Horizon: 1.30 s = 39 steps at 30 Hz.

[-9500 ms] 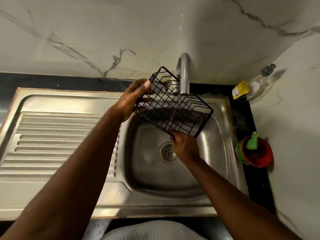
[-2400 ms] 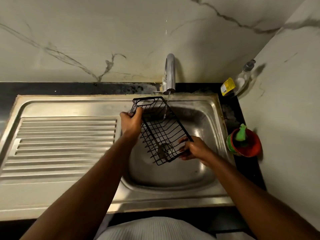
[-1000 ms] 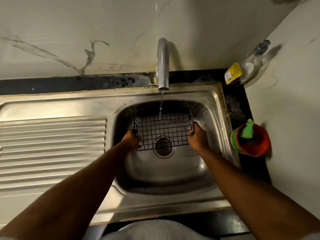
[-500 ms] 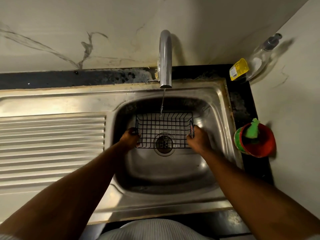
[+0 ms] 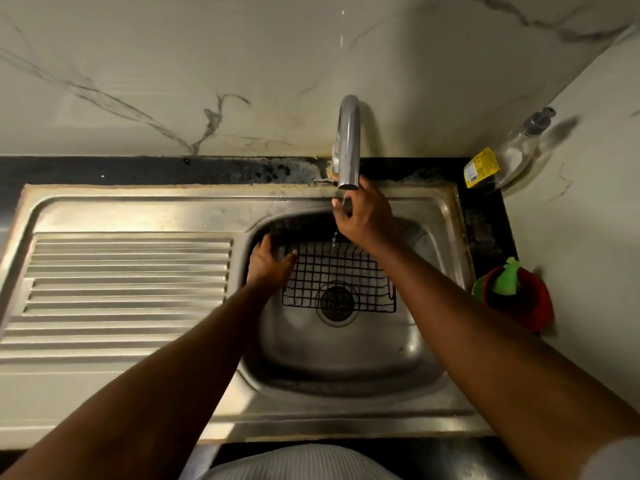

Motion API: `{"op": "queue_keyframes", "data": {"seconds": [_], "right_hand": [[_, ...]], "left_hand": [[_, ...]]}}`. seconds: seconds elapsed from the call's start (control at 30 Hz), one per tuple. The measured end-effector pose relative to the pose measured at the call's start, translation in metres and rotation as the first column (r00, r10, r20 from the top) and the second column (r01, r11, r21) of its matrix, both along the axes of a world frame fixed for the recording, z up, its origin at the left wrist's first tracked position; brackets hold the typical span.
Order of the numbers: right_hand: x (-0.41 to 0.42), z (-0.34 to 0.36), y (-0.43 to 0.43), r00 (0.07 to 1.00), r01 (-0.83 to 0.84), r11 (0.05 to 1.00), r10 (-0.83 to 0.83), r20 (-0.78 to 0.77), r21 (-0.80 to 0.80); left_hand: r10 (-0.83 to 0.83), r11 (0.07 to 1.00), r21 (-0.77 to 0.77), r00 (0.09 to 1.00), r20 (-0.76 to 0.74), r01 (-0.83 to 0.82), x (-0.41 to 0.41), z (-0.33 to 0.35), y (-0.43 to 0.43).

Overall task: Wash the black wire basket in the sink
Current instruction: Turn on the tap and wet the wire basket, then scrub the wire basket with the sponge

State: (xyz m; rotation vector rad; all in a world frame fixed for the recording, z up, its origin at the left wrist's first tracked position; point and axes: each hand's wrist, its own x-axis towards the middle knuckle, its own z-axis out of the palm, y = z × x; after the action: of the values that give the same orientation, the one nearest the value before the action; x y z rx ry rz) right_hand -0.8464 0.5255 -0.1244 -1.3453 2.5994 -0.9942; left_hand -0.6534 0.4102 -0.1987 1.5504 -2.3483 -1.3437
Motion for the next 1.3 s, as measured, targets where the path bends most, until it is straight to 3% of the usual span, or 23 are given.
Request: {"op": "queue_keyframes", "data": {"seconds": [0.07, 0.17, 0.37, 0.53, 0.77, 1.0, 1.3], "right_hand": [[-0.004, 0.009, -0.02, 0.993, -0.084, 0.99, 0.074, 0.088, 0.112], [-0.015, 0.01, -0.042, 0.99, -0.142, 0.952, 0.131, 0.058, 0.273], [-0.021, 0.018, -0.067, 0.99, -0.143, 0.906, 0.131, 0.058, 0.399], [-0.026, 0.027, -0.056, 0.99, -0.125, 0.96, 0.103, 0.1, 0.249], [-0.03, 0.035, -0.029, 0.988, 0.059, 0.998, -0.064, 0.143, 0.035], [-0.025, 0.039, -0.001, 0.99, 0.075, 0.997, -0.077, 0.116, 0.021], [0.004, 0.039, 0.108, 0.983, 0.161, 0.987, -0.16, 0.094, -0.004]], "left_hand": [[-0.03, 0.999, -0.017, 1.0, 0.003, 0.03, 0.004, 0.007, 0.002], [-0.063, 0.998, 0.0, 0.998, 0.029, 0.063, 0.009, 0.012, 0.007], [-0.09, 0.996, 0.023, 0.996, 0.018, 0.089, 0.02, 0.011, 0.013], [-0.099, 0.995, 0.017, 0.995, 0.031, 0.098, 0.019, 0.014, 0.013], [-0.132, 0.991, 0.032, 0.991, 0.014, 0.131, 0.005, 0.023, 0.012], [-0.222, 0.973, 0.063, 0.975, 0.027, 0.22, -0.004, 0.033, 0.024], [-0.372, 0.928, 0.044, 0.927, 0.046, 0.37, -0.014, 0.045, 0.058]]}}
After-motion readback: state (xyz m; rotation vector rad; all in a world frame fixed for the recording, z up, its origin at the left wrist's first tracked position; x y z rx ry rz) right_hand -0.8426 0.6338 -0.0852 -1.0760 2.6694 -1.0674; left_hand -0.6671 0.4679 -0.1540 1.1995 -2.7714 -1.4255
